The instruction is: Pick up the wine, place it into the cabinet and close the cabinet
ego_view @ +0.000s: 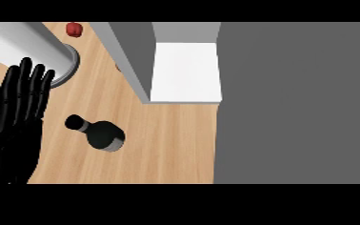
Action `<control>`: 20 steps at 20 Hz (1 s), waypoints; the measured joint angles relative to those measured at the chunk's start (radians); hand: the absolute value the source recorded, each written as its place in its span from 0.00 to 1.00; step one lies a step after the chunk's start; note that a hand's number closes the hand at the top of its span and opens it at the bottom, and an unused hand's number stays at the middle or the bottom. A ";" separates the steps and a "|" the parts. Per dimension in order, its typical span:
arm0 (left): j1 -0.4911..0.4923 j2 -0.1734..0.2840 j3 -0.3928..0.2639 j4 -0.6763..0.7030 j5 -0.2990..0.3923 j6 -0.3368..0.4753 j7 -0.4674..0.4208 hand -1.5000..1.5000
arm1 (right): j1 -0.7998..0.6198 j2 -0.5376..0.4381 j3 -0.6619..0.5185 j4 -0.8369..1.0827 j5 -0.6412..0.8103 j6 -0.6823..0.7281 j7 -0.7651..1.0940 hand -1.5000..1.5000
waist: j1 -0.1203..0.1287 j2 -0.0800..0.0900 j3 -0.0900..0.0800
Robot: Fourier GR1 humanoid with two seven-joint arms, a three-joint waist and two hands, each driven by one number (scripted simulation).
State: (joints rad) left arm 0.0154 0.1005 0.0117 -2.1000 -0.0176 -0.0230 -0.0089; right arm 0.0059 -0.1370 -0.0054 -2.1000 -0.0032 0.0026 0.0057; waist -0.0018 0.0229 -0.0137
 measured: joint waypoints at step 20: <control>0.000 0.026 0.002 -0.227 0.347 -0.041 0.399 0.00 | 0.156 0.090 0.287 -0.374 -0.016 -0.030 0.362 0.00 | 0.002 -0.026 0.014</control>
State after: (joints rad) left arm 0.0154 0.1264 0.0135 -2.3266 0.3296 -0.0644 0.3897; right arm 0.1622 -0.0472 0.2813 -2.4743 -0.0189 -0.0272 0.3676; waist 0.0002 -0.0027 -0.0001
